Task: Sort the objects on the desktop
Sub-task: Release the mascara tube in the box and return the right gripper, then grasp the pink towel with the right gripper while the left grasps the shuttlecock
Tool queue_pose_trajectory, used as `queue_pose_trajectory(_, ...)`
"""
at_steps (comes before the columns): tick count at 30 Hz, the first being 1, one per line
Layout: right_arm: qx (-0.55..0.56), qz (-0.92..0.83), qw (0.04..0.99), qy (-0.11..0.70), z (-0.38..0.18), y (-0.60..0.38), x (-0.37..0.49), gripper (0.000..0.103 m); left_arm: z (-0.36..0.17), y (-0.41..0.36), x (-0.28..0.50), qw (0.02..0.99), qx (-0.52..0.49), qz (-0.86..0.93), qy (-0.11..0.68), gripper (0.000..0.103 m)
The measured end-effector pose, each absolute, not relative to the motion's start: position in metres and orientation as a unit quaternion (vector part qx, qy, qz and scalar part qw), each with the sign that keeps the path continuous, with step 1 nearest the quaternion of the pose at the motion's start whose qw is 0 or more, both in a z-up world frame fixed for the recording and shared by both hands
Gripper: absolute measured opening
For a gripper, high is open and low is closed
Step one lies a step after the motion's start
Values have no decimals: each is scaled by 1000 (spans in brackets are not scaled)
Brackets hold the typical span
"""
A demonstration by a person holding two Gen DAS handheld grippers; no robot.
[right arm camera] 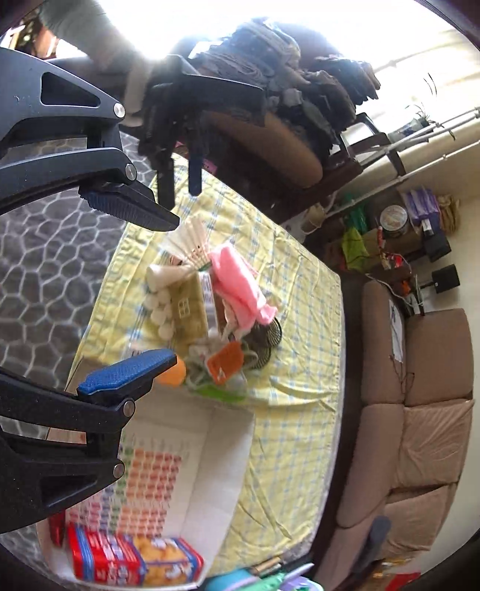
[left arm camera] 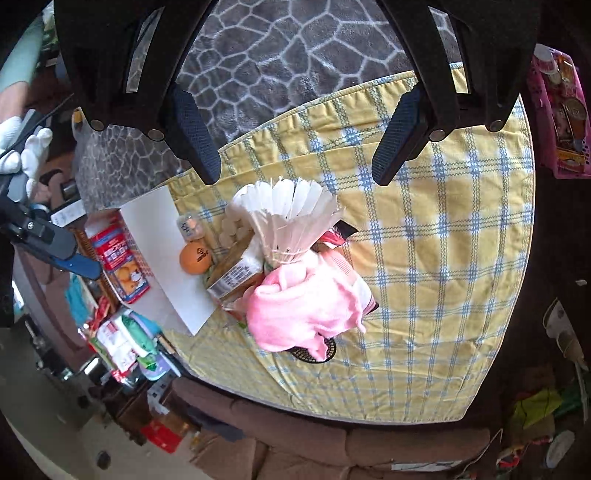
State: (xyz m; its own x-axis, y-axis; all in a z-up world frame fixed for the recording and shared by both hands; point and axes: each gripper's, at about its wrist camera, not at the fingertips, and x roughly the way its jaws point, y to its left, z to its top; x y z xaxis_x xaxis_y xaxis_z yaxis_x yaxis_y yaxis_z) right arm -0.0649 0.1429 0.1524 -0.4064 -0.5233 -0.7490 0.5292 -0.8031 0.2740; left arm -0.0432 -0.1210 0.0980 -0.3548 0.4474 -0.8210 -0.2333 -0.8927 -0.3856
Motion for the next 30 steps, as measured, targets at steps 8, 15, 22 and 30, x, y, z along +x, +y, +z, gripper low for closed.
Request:
queue_pose_trajectory(8, 472, -825, 294, -98, 123, 128, -95, 68, 87, -118, -48, 240, -506, 821, -112, 82)
queue_pose_trajectory(15, 475, -825, 276, -130, 123, 106, -143, 72, 91, -118, -63, 257, -492, 820, -139, 83)
queue_pose_trajectory(22, 541, -801, 255, -24, 90, 39, -174, 38, 81, -106, -82, 235, -503, 823, -119, 83)
queue_pose_trajectory(30, 487, -814, 310, -71, 115, 45, -166, 7, 63, -98, -92, 240, -529, 807, -110, 58)
